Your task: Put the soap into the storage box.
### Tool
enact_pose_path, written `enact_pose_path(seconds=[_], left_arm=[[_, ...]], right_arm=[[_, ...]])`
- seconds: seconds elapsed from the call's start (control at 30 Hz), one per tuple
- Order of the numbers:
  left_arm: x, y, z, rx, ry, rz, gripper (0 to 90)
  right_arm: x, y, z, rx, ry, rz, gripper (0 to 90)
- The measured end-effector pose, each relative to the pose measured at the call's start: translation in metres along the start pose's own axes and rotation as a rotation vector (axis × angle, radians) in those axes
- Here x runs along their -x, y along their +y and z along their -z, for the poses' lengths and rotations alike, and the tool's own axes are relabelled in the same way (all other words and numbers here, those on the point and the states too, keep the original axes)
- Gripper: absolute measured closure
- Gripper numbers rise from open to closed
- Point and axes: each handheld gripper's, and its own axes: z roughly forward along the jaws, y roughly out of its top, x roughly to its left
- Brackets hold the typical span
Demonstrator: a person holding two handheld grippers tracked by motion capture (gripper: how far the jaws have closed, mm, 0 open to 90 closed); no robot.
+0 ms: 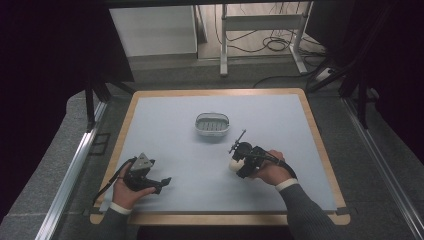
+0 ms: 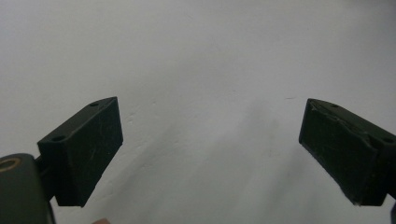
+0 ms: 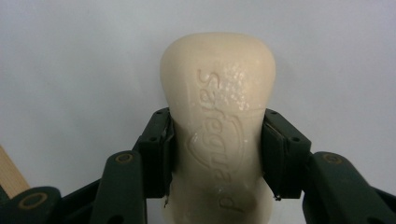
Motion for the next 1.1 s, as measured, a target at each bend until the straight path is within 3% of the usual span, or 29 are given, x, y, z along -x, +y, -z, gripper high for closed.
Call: enact_pose_path(seconds=[1.1], left_arm=[[0.000,0.000,-0.001,-0.008,-0.006,-0.004,6.7]], right_arm=[[0.024,0.036,0.019,0.075,-0.033,0.027,49.5]])
